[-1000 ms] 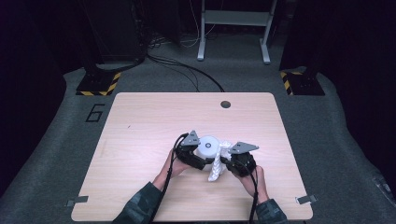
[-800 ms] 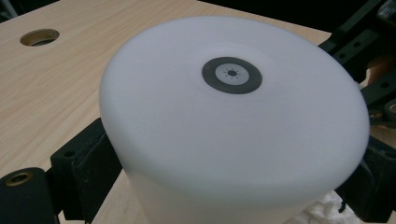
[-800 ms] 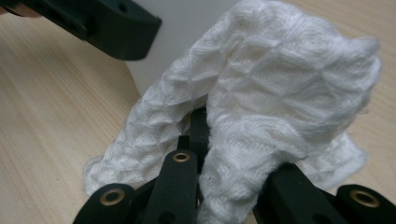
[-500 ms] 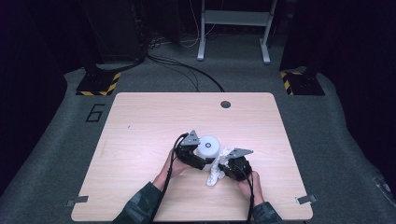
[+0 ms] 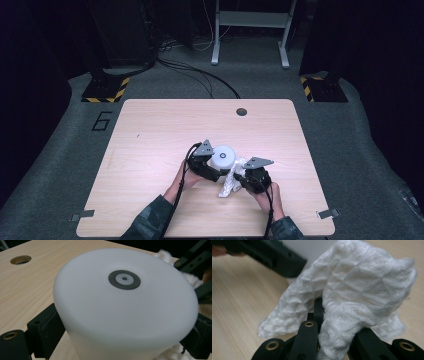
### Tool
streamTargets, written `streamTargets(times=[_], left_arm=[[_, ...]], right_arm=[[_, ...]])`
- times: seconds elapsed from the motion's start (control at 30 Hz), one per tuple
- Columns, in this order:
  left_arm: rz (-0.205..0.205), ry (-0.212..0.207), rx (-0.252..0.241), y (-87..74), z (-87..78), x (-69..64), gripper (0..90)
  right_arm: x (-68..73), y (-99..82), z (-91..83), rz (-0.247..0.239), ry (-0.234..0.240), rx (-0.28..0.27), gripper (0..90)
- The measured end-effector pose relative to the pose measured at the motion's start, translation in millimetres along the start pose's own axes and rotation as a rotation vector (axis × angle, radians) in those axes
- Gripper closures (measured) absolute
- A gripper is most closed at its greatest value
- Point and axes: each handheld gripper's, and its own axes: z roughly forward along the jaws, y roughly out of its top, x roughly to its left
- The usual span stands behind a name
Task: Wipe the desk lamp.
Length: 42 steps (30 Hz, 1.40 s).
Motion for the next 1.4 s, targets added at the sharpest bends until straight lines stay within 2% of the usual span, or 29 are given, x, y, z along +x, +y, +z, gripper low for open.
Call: streamTargets(times=[0.13, 0.2, 0.4, 0.47, 0.57, 0.73, 0.8, 0.93, 1.07, 1.23, 1.3, 1.4], left_arm=[[-0.002, 0.005, 0.0, -0.2, 0.0, 0.1, 7.8], [-0.005, 0.0, -0.007, -0.5, 0.6, 0.2, 7.7], [-0.004, -0.005, 0.001, -0.4, -0.1, 0.9, 7.7], [-0.002, -0.007, 0.002, -0.5, -0.3, 1.5, 7.7], [-0.002, -0.007, 0.001, -0.5, -0.2, 1.4, 7.8], [0.0, -0.008, 0.002, -0.6, -0.4, 1.6, 7.8], [0.001, -0.008, 0.004, -0.6, -0.5, 1.8, 7.8], [-0.007, -0.01, 0.002, -0.9, -0.2, 1.4, 7.7], [-0.008, -0.014, -0.002, -1.2, 0.0, 1.6, 7.7], [-0.009, -0.013, -0.003, -1.4, 0.2, 1.6, 7.7], [-0.008, -0.012, -0.003, -1.4, 0.2, 1.7, 7.7], [-0.01, -0.014, -0.007, -1.7, 0.6, 1.8, 7.7]], right_arm=[[5.6, -9.5, 8.7, 0.004, 0.015, 0.014, 83.0], [9.3, -9.8, 8.9, 0.019, 0.025, 0.013, 83.0], [23.2, -9.1, 11.9, 0.012, 0.084, -0.001, 82.9], [25.0, -8.9, 14.0, 0.016, 0.083, -0.004, 83.0], [18.4, -10.4, 12.8, 0.013, 0.097, 0.005, 83.1], [0.4, -10.4, 7.0, 0.052, 0.048, -0.013, 83.1], [-7.1, -6.6, 5.6, 0.05, 0.032, -0.015, 83.1], [-19.1, 5.7, 2.9, 0.061, 0.007, -0.032, 83.1], [-29.6, 22.4, -1.3, 0.044, -0.018, -0.063, 83.1], [-37.0, 46.8, -7.4, 0.018, -0.033, -0.132, 83.1], [-38.4, 52.4, -7.0, 0.018, -0.036, -0.142, 83.2], [-40.6, 54.4, 1.4, 0.017, -0.039, -0.115, 83.2]])
